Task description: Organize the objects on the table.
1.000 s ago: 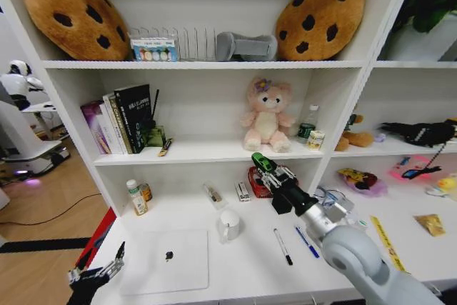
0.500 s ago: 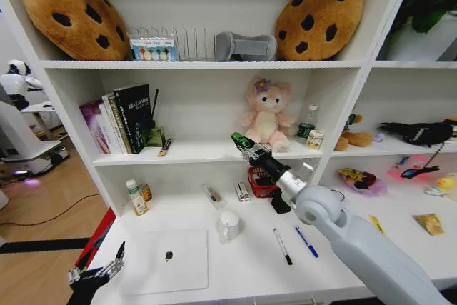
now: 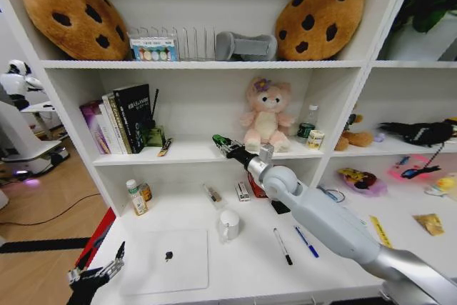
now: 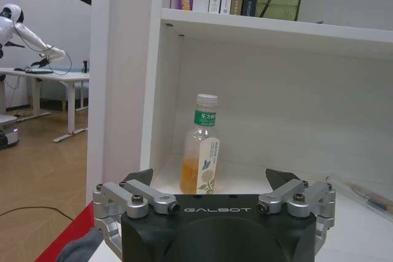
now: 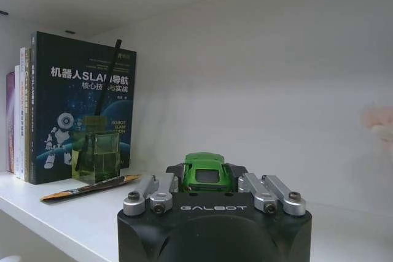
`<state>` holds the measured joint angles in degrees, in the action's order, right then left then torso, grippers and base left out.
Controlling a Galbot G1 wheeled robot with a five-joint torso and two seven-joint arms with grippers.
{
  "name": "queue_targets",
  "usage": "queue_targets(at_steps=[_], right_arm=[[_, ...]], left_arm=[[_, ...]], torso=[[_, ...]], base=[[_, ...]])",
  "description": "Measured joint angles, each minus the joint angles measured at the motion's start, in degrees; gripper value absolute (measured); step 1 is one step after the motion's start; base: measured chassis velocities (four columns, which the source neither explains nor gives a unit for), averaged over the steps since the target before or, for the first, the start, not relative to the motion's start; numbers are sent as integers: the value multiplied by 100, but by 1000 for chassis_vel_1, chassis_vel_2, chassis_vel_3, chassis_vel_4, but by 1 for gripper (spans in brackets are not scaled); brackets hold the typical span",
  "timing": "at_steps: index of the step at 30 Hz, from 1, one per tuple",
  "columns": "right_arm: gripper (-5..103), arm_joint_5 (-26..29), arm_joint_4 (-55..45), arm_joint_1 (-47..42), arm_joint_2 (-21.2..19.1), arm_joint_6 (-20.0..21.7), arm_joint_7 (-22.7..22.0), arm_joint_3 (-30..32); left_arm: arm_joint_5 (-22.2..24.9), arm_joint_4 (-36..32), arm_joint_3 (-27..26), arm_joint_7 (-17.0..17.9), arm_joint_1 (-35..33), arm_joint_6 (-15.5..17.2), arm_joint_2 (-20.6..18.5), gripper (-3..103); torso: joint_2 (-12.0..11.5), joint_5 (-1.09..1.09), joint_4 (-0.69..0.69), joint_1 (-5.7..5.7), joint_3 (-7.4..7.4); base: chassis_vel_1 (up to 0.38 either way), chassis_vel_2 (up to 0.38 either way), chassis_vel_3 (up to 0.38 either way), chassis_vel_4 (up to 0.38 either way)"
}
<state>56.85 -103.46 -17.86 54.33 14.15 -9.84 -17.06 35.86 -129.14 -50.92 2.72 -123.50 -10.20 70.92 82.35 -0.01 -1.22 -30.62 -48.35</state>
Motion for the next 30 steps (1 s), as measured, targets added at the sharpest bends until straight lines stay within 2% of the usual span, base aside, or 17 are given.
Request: queue_targets(at_steps=[12,23,25,27,30], right_arm=[[36,91,461,404,159,179,-113,-335],[36,95,521,393,204,272,-164,-468],[33,90,521,382,201,275,-165,-469],[42,78,511,361,196,288,-165,-471],[48,76,495,335,192,298,-165,-468]], left_arm=[[0,0,0,0,0,0,0,100],[0,0,0,0,0,0,0,100],[0,0,0,0,0,-1,0,100],[0,0,0,0,0,0,0,100],[0,0,0,0,0,0,0,100]], torso=[[0,1,-2,1,0],[0,1,-2,1,0],[0,1,-2,1,0],[0,1,-2,1,0],[0,1,-2,1,0]], base=[[0,0,0,0],[0,0,0,0],[0,0,0,0],[0,0,0,0],[0,0,0,0]])
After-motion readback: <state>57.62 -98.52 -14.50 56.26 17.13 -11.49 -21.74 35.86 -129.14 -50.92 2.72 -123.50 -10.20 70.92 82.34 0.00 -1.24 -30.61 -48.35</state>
